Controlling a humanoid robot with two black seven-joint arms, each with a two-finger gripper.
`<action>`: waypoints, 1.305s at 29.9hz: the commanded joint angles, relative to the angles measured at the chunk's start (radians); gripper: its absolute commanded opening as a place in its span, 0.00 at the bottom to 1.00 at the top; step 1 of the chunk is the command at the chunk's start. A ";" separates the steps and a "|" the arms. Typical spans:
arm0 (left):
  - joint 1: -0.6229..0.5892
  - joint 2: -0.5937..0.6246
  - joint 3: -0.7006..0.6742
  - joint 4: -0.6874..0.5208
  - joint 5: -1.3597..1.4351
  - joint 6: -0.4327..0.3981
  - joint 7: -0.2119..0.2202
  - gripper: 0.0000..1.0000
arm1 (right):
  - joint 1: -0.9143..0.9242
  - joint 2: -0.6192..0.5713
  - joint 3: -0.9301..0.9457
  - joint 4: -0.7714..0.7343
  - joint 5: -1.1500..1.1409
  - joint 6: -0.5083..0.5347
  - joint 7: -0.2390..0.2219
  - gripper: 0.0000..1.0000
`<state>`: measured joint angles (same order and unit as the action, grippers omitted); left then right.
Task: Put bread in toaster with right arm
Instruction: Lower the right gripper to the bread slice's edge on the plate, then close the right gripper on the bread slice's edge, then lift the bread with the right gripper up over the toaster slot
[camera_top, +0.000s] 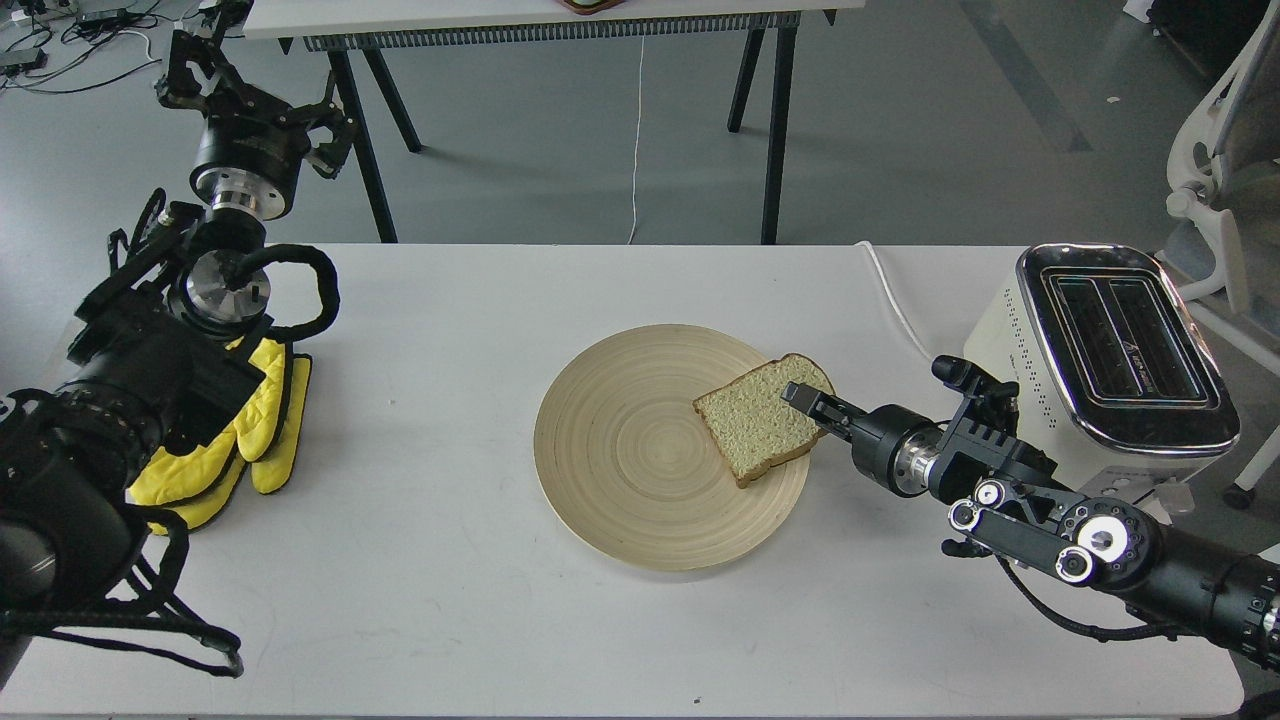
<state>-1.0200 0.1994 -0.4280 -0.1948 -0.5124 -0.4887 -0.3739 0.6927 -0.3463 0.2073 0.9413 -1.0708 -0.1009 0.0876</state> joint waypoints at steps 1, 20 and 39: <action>0.000 0.000 -0.001 0.000 0.000 0.000 0.001 1.00 | 0.004 0.000 0.001 0.002 0.000 0.000 0.000 0.30; 0.000 0.000 -0.002 0.000 0.000 0.000 0.001 1.00 | 0.142 -0.121 -0.006 0.068 -0.003 -0.005 0.000 0.01; 0.000 0.000 -0.002 0.000 0.000 0.000 0.000 1.00 | 0.442 -0.693 -0.166 0.381 -0.228 0.010 -0.040 0.02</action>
<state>-1.0201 0.1994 -0.4296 -0.1948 -0.5124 -0.4887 -0.3742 1.1320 -0.9633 0.0499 1.2756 -1.2606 -0.0905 0.0594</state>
